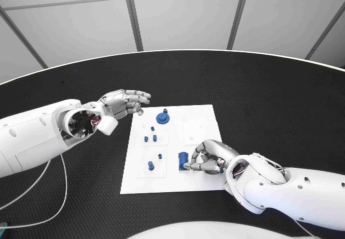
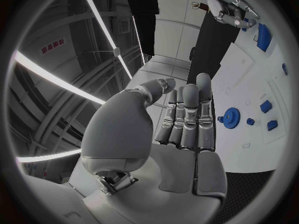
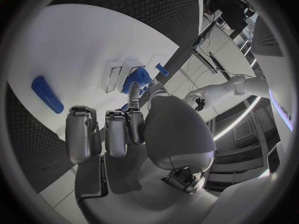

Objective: Assemble the parts on the task board

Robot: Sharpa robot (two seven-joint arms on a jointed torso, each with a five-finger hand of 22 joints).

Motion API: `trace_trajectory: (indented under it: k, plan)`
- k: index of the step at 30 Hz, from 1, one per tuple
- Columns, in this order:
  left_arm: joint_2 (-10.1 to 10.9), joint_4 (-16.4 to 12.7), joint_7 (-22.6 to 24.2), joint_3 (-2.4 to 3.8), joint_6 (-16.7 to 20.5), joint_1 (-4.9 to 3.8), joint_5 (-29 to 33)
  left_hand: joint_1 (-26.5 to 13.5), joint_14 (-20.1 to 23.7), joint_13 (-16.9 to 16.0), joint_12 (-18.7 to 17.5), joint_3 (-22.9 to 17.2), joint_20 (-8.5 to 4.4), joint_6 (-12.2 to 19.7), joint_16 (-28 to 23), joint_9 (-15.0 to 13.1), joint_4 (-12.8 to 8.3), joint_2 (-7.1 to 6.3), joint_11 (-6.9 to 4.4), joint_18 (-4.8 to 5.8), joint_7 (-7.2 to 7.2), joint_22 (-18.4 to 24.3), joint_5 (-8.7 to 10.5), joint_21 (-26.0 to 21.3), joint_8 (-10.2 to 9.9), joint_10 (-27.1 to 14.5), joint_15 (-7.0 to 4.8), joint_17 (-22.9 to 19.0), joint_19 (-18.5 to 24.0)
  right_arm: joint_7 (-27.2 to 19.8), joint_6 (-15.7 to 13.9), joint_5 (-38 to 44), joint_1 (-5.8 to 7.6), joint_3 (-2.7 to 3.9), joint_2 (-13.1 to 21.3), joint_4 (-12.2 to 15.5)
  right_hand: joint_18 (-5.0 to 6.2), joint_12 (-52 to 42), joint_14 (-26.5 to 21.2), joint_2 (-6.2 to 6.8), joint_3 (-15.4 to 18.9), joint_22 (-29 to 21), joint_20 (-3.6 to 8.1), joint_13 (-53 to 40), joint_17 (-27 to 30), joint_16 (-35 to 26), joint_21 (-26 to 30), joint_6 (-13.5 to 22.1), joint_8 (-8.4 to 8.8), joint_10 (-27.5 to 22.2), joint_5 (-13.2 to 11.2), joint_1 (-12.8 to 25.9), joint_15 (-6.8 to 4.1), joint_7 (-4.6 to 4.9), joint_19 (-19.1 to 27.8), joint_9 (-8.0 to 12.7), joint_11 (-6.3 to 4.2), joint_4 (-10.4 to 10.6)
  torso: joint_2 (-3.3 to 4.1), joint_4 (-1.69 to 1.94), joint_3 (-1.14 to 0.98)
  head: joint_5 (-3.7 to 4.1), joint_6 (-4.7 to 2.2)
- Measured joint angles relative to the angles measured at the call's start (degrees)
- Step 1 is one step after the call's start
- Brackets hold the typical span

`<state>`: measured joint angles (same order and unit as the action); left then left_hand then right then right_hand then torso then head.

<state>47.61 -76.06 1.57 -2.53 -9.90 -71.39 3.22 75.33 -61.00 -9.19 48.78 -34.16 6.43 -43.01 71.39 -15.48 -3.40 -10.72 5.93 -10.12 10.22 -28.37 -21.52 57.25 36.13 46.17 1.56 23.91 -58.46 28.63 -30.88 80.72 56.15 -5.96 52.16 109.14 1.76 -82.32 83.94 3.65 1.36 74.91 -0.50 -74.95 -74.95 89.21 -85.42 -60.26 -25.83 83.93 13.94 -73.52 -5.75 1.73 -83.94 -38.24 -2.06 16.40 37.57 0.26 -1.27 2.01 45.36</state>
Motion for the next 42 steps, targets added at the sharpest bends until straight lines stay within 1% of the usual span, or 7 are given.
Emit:
trace_trajectory:
  k: [5,13,15,18,25,28,42]
  plan:
    - [0.0,0.0,0.0,0.0,0.0,0.0,0.0,0.0,0.0,0.0,0.0,0.0,0.0,0.0,0.0,0.0,0.0,0.0,0.0,0.0,0.0,0.0,0.0,0.0,0.0,0.0,0.0,0.0,0.0,0.2,0.1,0.0,0.0,0.0,-0.1,-0.6,0.0,0.0,0.0,-0.32,-1.0,0.0,0.0,0.0,0.0,0.0,0.0,0.0,0.15,0.2,0.0,-1.0,0.0,0.0,0.0,0.2,-0.16,0.1,0.0,0.05,-0.01,0.02,-0.01]
    - [0.0,0.0,0.0,0.0,0.1,0.0,0.0,0.0,0.0,0.0,0.0,0.0,0.0,0.0,0.0,0.0,0.0,0.0,0.0,0.0,0.0,0.0,0.0,0.0,0.0,0.0,0.0,0.0,0.0,0.5,0.5,0.0,0.0,0.01,-1.1,-2.0,0.0,0.0,0.0,-0.07,-2.0,0.0,0.0,0.0,0.0,0.0,0.0,-0.2,0.15,0.0,0.2,-1.7,0.01,-0.21,0.0,0.2,-0.28,0.0,0.04,0.07,0.0,0.05,-0.04]
    - [0.0,0.0,0.0,0.0,0.1,0.0,0.0,0.0,0.0,0.0,0.0,0.0,0.0,0.0,0.0,0.0,0.0,0.0,0.0,0.0,0.0,0.0,0.0,0.0,0.0,0.0,0.0,0.0,0.0,0.6,0.6,0.0,0.0,0.01,-1.4,-2.3,0.0,0.0,0.0,-0.31,-2.0,0.0,0.21,0.0,0.0,0.0,-0.2,-0.2,0.15,0.0,0.2,-1.9,0.01,-0.21,-0.2,0.2,-0.37,0.0,0.05,0.06,0.01,0.06,-0.04]
    - [-0.1,0.0,0.0,0.0,0.1,0.0,0.0,0.0,0.0,0.0,0.0,0.0,0.0,0.0,0.0,0.0,0.0,0.0,0.0,0.0,0.0,0.0,0.0,0.0,0.0,0.0,0.0,0.0,0.0,0.5,0.8,0.0,0.0,0.01,-1.9,-2.7,0.0,0.0,0.0,0.39,-2.6,0.0,0.2,0.0,0.0,0.0,-0.2,-0.2,0.15,0.0,0.0,-2.6,0.01,-0.21,-0.2,0.3,-0.37,0.0,0.05,0.07,0.01,0.07,0.03]
    - [-0.1,0.1,-0.1,0.0,0.1,0.01,0.0,0.0,0.0,0.0,0.0,0.0,0.0,0.0,0.0,0.0,0.0,0.0,0.0,0.0,0.0,0.0,0.0,0.0,0.0,0.0,0.0,0.0,0.0,0.4,1.5,0.0,0.0,0.02,-2.4,-3.2,0.0,0.0,0.0,1.27,-4.0,0.0,0.2,0.0,0.0,0.0,-0.2,-0.2,0.38,0.0,-3.5,-4.4,0.02,-0.21,-0.2,0.5,-0.37,0.1,0.04,0.06,0.02,0.08,0.13]
    - [-0.1,0.1,-0.1,0.0,0.1,0.01,0.0,0.0,0.0,0.0,0.0,0.0,0.0,0.0,0.0,0.0,0.0,0.0,0.0,0.0,0.0,0.0,0.0,0.0,0.0,0.0,0.0,0.0,0.0,0.3,1.6,0.0,0.0,0.02,-2.2,-3.1,0.0,0.0,0.0,2.03,-4.3,0.0,0.2,0.0,0.0,0.0,-0.2,-0.2,0.41,0.0,-3.7,-5.6,0.02,-0.21,-0.2,0.5,-0.37,-0.2,0.01,0.02,0.03,0.08,0.17]
    - [-0.1,0.2,-0.1,0.0,0.1,0.0,0.0,0.0,0.0,0.0,0.0,0.0,0.0,0.0,0.0,0.0,0.0,0.0,0.0,0.0,0.0,0.0,0.0,0.0,0.0,0.0,0.0,0.0,0.0,-0.4,2.2,0.0,0.0,0.01,-1.9,-2.4,0.0,-0.3,0.0,2.02,-4.3,0.0,0.2,0.0,0.0,0.0,-0.2,-0.2,0.42,0.0,-4.0,-5.6,0.02,-0.21,-0.2,0.5,-0.37,-0.2,0.01,0.02,-0.02,0.16,0.24]
